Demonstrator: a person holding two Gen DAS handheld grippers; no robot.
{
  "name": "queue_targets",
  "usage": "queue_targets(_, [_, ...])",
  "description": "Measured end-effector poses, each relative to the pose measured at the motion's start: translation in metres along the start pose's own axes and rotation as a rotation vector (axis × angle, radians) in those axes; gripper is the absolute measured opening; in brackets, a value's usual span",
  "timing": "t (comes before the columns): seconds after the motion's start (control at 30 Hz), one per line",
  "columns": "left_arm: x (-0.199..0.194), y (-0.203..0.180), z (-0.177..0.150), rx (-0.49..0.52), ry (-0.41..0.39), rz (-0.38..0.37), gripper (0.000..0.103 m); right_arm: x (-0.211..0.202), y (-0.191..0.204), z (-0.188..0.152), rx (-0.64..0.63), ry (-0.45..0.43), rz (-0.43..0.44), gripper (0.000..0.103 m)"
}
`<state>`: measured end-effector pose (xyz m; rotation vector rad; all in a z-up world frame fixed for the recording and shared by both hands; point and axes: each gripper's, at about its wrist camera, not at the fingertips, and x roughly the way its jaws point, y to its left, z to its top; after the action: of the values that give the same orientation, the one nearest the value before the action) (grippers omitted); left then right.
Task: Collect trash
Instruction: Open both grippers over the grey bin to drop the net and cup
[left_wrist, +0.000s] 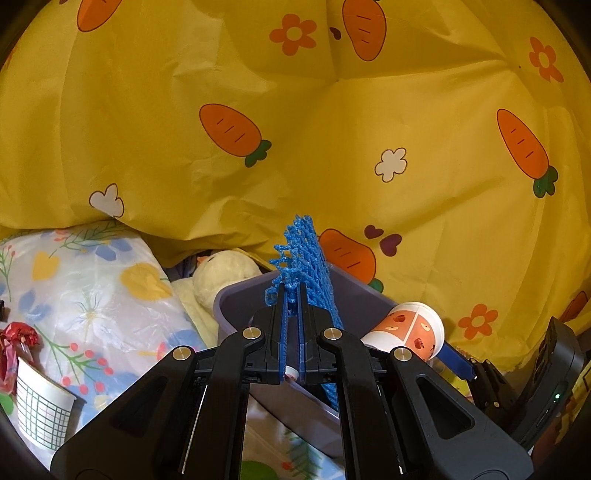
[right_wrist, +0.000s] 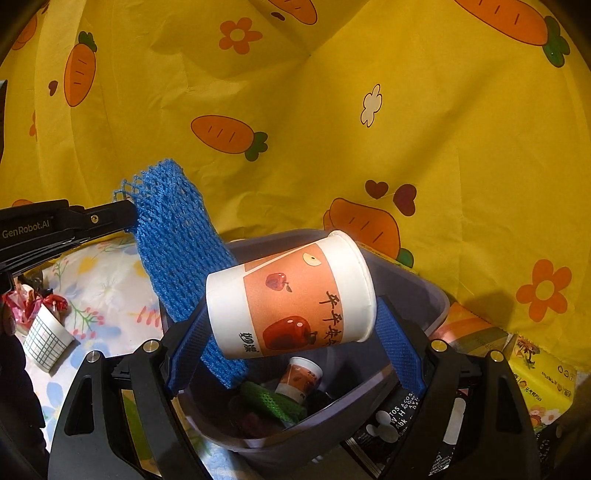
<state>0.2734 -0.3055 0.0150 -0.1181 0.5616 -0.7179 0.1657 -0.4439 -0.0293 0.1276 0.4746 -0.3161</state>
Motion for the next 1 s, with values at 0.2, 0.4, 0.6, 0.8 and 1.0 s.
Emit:
queue_targets(0.2, [0.009, 0.0, -0.005, 0.008, 0.024, 0.001, 0.003, 0.006, 0.0, -0.002, 0.001, 0.012, 0.001, 0.083])
queue_targets(0.4, [0.014, -0.001, -0.009, 0.02, 0.039, 0.005, 0.004, 0.011, 0.0, -0.006, 0.004, 0.027, 0.001, 0.083])
queue_targets(0.6, [0.017, -0.003, -0.012, 0.028, 0.052, 0.007, 0.004, 0.015, -0.001, -0.008, 0.009, 0.033, -0.001, 0.083])
queue_targets(0.8, [0.021, -0.004, -0.014, 0.033, 0.062, 0.005, 0.004, 0.018, -0.001, -0.01, 0.005, 0.036, -0.013, 0.083])
queue_targets(1.0, [0.019, -0.006, -0.018, 0.08, 0.059, 0.072, 0.054, 0.019, 0.004, -0.012, -0.033, 0.028, -0.043, 0.086])
